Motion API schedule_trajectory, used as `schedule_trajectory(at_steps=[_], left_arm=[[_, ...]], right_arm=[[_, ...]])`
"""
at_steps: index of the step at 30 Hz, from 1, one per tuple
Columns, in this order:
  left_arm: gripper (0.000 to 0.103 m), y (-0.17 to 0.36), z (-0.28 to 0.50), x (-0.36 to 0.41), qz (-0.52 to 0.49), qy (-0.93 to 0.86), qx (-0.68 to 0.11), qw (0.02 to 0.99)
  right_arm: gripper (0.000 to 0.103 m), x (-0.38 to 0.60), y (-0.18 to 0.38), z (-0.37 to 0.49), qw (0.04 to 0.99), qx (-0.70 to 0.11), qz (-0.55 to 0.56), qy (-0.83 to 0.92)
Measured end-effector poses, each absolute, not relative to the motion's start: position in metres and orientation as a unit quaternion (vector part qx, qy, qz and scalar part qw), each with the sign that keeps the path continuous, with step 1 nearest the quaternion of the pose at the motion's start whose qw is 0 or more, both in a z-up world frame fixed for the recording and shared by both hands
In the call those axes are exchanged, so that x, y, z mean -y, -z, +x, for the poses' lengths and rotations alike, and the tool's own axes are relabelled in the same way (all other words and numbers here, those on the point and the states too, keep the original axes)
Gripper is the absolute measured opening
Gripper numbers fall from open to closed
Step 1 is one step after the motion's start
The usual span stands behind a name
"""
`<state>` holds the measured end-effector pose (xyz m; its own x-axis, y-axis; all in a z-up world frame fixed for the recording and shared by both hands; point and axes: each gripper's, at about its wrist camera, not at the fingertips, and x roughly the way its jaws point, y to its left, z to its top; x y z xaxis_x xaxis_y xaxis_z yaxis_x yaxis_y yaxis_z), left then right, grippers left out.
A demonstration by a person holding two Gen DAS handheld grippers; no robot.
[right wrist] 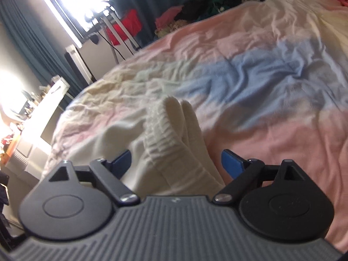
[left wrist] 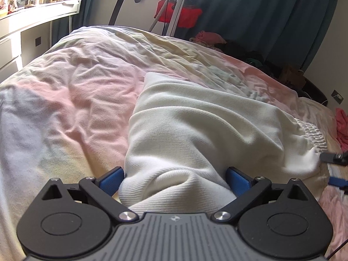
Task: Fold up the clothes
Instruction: 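Grasp the ribbed cuffs with the right gripper and lift them, then grasp the folded pant end with the left gripper while the right gripper holds the cuffs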
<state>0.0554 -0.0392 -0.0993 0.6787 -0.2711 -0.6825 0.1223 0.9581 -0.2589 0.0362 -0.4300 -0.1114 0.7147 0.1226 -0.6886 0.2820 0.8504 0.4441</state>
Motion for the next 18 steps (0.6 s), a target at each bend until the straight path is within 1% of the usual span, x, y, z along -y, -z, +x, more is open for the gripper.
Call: schedule_trajectory(at_steps=[2, 4, 8, 10, 12, 14, 18], left_arm=[[0.101, 0.099, 0.055, 0.039, -0.097, 0.109, -0.388, 0.91], [0.101, 0.098, 0.056, 0.038, -0.099, 0.109, -0.39, 0.909], [0.101, 0.097, 0.058, 0.036, -0.107, 0.114, -0.397, 0.904], [0.101, 0.098, 0.058, 0.036, -0.105, 0.116, -0.399, 0.904], [0.101, 0.098, 0.057, 0.036, -0.104, 0.117, -0.399, 0.904], [0.101, 0.098, 0.057, 0.036, -0.103, 0.117, -0.399, 0.904], [0.101, 0.098, 0.056, 0.037, -0.103, 0.116, -0.399, 0.904]], right_arm=[[0.091, 0.435, 0.126, 0.036, 0.861, -0.411, 0.294, 0.053], [0.091, 0.444, 0.139, 0.033, 0.835, -0.421, 0.351, 0.044], [0.091, 0.446, 0.163, 0.042, 0.789, -0.431, 0.436, -0.038], [0.093, 0.441, 0.167, 0.048, 0.793, -0.444, 0.415, -0.04], [0.091, 0.434, 0.169, 0.055, 0.801, -0.459, 0.383, -0.033], [0.091, 0.431, 0.17, 0.059, 0.811, -0.458, 0.363, -0.035], [0.094, 0.432, 0.169, 0.061, 0.811, -0.435, 0.386, -0.061]])
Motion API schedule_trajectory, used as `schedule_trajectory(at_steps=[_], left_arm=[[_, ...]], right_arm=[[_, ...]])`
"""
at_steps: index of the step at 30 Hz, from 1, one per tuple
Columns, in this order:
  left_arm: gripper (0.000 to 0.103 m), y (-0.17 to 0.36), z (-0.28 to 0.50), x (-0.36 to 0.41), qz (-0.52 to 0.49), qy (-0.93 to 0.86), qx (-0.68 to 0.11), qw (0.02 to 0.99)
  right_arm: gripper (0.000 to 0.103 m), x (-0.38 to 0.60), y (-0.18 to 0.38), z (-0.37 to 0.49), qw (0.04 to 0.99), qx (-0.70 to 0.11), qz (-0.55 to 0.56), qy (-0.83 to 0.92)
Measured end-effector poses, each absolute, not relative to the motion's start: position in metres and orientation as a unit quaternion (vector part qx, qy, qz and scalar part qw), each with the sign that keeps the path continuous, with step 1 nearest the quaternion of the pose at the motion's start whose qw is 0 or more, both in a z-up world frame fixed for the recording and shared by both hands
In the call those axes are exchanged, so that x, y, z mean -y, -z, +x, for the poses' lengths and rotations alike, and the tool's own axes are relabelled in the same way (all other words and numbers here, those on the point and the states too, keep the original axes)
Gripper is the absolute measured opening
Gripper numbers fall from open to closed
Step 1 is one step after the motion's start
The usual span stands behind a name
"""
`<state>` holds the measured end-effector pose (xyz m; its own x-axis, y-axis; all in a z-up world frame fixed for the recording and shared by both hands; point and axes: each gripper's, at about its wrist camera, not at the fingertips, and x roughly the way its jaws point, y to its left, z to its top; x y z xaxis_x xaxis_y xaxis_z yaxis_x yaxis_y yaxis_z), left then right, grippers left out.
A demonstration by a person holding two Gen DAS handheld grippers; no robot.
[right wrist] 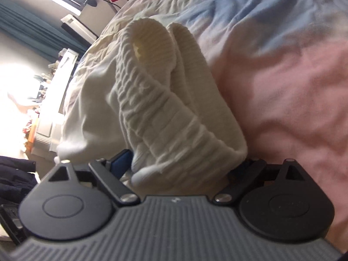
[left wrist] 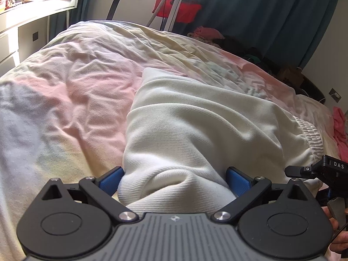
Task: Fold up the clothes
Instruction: 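Grasp the folded pant end with the left gripper while the right gripper holds the cuffs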
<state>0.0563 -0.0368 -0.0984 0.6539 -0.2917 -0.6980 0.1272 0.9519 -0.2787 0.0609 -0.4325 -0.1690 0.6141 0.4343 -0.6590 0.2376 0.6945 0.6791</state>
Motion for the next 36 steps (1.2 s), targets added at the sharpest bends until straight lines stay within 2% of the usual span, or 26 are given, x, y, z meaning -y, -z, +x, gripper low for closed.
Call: schedule_trajectory(at_steps=[8, 11, 13, 15, 17, 21, 23, 28, 36], left_arm=[[0.101, 0.101, 0.06, 0.035, -0.116, 0.113, -0.405, 0.9], [0.101, 0.101, 0.062, 0.033, -0.125, 0.118, -0.409, 0.896], [0.101, 0.101, 0.065, 0.025, -0.153, 0.125, -0.415, 0.888], [0.101, 0.104, 0.071, 0.009, -0.207, 0.132, -0.422, 0.873], [0.101, 0.11, 0.077, -0.009, -0.272, 0.137, -0.433, 0.848], [0.1, 0.132, 0.084, -0.038, -0.385, 0.139, -0.453, 0.792], [0.1, 0.138, 0.086, -0.04, -0.397, 0.15, -0.459, 0.78], [0.088, 0.137, 0.087, -0.029, -0.389, 0.187, -0.467, 0.772], [0.055, 0.12, 0.081, -0.024, -0.345, 0.183, -0.447, 0.805]], right_arm=[[0.094, 0.448, 0.158, 0.048, 0.801, -0.358, 0.462, -0.13], [0.091, 0.441, 0.158, 0.053, 0.812, -0.383, 0.426, -0.112], [0.078, 0.432, 0.161, 0.059, 0.82, -0.422, 0.376, -0.085], [0.077, 0.424, 0.164, 0.062, 0.822, -0.443, 0.351, -0.072], [0.073, 0.426, 0.164, 0.062, 0.822, -0.442, 0.354, -0.068], [0.047, 0.43, 0.153, 0.053, 0.837, -0.416, 0.351, -0.051], [0.041, 0.427, 0.141, 0.049, 0.856, -0.393, 0.332, -0.042], [0.038, 0.423, 0.128, 0.047, 0.871, -0.369, 0.321, -0.032], [0.038, 0.424, 0.126, 0.053, 0.874, -0.359, 0.326, -0.035]])
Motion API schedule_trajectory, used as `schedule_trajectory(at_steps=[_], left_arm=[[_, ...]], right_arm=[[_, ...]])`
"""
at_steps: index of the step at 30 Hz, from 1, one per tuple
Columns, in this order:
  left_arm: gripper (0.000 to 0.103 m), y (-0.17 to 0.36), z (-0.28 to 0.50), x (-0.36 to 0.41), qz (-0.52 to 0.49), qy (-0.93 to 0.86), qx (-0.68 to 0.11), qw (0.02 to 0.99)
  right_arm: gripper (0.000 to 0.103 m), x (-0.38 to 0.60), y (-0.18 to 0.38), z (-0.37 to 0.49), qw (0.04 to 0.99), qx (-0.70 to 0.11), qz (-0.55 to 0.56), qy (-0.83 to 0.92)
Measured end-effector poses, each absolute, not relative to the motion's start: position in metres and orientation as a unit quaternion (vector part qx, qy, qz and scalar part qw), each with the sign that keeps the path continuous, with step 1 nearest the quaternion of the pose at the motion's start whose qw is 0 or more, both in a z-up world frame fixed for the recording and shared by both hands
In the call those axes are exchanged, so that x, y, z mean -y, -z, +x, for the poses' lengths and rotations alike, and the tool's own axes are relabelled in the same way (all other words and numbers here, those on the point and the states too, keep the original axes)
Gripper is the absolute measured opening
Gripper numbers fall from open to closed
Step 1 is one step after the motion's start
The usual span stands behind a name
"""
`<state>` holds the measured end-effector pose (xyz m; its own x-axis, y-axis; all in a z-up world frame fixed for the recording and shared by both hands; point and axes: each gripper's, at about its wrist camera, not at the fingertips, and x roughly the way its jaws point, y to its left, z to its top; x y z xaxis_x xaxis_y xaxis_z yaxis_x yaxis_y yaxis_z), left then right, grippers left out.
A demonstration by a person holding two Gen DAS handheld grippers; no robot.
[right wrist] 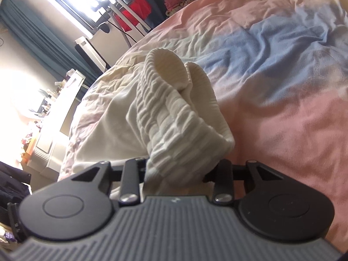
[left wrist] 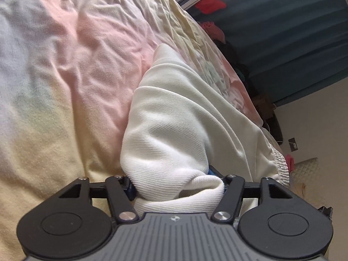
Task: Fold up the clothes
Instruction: 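Grasp the folded pant end with the left gripper while the right gripper holds the cuffs, then fold the held ends together with both grippers and open them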
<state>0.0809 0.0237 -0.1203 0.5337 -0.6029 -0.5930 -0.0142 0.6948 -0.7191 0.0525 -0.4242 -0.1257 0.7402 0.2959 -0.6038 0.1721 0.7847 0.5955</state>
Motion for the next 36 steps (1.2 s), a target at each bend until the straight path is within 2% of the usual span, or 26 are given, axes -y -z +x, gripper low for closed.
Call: schedule_trajectory(at_steps=[3, 10, 17, 28, 31, 36], left_arm=[[0.046, 0.108, 0.076, -0.023, -0.341, 0.193, -0.43, 0.813], [0.041, 0.063, 0.071, 0.002, -0.36, 0.233, -0.406, 0.807], [0.041, 0.023, 0.122, 0.133, -0.333, 0.291, -0.419, 0.793], [0.041, 0.028, 0.272, 0.393, -0.339, 0.309, -0.478, 0.749], [0.041, 0.035, 0.312, 0.429, -0.343, 0.308, -0.476, 0.749], [0.041, 0.074, 0.35, 0.451, -0.283, 0.324, -0.474, 0.769]], right_arm=[[0.036, 0.422, 0.116, 0.048, 0.88, -0.341, 0.329, -0.039], [0.034, 0.431, 0.067, 0.011, 0.901, -0.273, 0.334, -0.041], [0.034, 0.52, 0.023, -0.009, 0.903, -0.224, 0.365, 0.025], [0.034, 0.722, 0.001, 0.075, 0.873, -0.177, 0.417, 0.184], [0.034, 0.754, 0.007, 0.1, 0.865, -0.175, 0.422, 0.21], [0.034, 0.774, 0.051, 0.131, 0.871, -0.211, 0.392, 0.209]])
